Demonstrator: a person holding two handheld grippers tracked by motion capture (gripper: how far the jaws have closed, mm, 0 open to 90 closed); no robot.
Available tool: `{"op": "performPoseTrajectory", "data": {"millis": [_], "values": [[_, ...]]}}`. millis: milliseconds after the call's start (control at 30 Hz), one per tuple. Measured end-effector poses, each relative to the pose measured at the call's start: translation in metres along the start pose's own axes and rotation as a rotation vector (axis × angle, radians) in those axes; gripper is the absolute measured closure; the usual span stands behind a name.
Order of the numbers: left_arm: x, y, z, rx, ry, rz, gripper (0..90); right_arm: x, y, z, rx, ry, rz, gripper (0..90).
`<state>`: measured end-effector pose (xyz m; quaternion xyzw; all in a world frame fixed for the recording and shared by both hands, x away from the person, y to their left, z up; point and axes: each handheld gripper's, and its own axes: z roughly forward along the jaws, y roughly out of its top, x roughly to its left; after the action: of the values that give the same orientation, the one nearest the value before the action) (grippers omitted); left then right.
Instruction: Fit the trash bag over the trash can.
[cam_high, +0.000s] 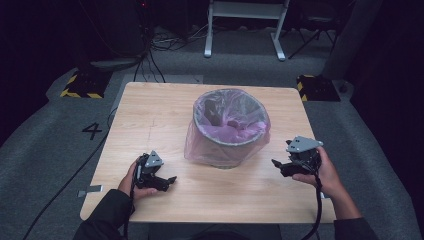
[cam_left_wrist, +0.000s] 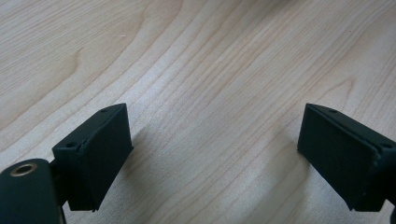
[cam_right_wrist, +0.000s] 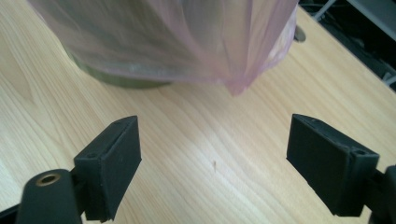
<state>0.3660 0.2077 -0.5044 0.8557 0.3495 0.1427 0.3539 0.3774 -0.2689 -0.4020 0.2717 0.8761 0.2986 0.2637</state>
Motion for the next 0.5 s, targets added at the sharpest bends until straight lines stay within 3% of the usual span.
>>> {"op": "performPoseTrajectory", "data": {"millis": [500], "values": [[0.000, 0.000, 0.000, -0.001, 0.000, -0.001, 9.7, 0.001, -0.042, 0.026, 0.086, 0.014, 0.045, 17.8]]}}
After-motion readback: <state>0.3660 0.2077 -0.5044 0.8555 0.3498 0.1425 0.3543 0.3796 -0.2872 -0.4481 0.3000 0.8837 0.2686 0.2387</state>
